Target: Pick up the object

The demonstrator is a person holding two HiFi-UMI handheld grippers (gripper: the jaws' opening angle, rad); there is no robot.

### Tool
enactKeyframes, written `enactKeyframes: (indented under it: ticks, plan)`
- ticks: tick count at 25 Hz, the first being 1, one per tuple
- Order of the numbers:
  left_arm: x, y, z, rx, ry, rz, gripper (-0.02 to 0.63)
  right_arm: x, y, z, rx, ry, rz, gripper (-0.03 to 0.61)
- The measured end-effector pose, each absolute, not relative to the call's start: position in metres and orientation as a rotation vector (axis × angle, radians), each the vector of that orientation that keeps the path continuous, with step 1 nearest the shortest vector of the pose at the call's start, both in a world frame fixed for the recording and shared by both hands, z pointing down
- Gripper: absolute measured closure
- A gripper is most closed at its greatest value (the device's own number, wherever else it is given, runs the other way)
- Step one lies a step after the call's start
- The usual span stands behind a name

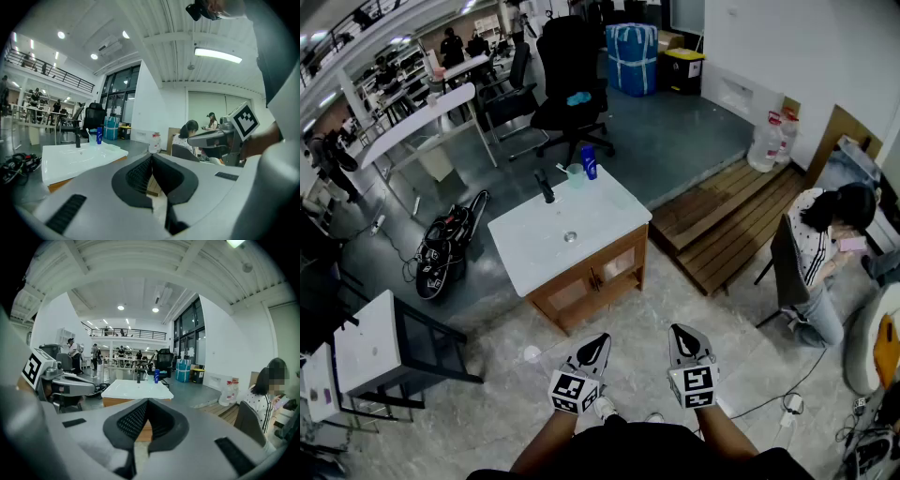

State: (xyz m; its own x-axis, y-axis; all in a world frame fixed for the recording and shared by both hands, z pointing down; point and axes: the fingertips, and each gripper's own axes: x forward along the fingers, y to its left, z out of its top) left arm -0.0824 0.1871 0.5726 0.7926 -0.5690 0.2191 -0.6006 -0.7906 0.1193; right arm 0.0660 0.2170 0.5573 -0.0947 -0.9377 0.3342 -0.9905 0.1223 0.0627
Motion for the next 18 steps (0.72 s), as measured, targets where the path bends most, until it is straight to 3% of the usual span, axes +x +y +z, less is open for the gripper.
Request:
enactKeyframes:
  ticks: [18]
  plan:
    - [-0.111,0.152,0.568,2.81,-0.919,0.223,0.595,0.038,0.181,0.567,1.877,-2.144,0.36,0.56]
